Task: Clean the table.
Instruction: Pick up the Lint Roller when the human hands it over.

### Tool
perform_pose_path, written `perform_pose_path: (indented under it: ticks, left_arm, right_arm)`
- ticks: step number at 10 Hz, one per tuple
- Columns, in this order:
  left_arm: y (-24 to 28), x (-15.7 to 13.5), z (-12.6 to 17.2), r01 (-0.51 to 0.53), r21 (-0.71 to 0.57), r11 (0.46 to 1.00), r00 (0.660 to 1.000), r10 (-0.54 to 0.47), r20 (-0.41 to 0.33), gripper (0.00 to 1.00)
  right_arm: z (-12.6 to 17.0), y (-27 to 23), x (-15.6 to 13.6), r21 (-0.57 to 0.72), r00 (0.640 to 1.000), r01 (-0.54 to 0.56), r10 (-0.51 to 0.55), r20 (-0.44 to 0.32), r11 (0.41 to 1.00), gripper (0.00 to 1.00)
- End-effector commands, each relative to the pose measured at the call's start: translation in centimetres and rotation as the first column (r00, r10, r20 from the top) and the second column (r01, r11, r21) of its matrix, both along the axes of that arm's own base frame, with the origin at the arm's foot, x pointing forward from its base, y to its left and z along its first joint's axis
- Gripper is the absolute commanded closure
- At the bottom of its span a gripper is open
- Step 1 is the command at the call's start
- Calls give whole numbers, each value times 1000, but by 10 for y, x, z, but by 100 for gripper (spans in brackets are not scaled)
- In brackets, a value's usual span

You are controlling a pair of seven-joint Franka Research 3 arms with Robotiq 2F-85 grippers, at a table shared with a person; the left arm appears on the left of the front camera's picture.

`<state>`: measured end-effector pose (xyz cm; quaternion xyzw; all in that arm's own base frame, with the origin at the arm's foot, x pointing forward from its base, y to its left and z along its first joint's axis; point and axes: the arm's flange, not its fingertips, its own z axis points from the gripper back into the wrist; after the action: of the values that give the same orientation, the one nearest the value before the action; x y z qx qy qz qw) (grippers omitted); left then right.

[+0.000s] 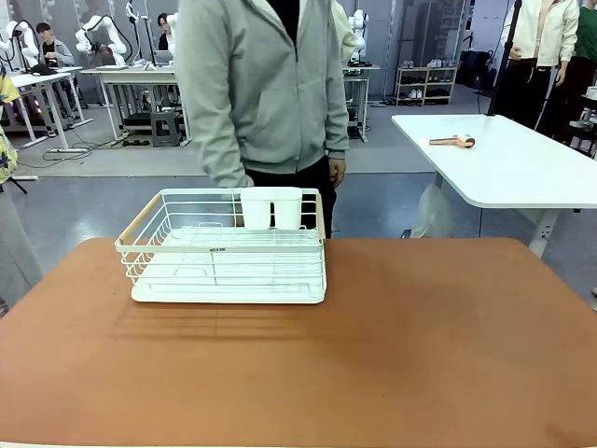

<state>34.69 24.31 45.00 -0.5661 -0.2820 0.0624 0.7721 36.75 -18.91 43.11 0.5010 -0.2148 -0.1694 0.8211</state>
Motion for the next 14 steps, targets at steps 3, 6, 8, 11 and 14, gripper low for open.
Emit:
perform_pose_path:
  ticks: [3, 6, 8, 11, 14]
  left_arm:
    - [2, -2, 0, 2, -3, 1000, 1000, -2, 4, 0]
    - [2, -2, 0, 2, -3, 1000, 1000, -2, 4, 0]
    - [2, -2, 0, 2, -3, 1000, 1000, -2, 4, 0]
    - [2, -2, 0, 2, -3, 1000, 1000, -2, 4, 0]
    - [2, -2, 0, 2, -3, 1000, 1000, -2, 4, 0]
  right_arm:
    - [1, 0, 0, 10, 1000, 0, 0, 4, 1000, 0]
    - [1, 0, 0, 10, 1000, 0, 0, 4, 1000, 0]
    - [1, 0, 0, 10, 1000, 0, 0, 4, 1000, 0]
    - [1, 0, 0, 10, 1000, 0, 0, 4, 1000, 0]
    - [1, 0, 0, 10, 1000, 0, 0, 4, 1000, 0]
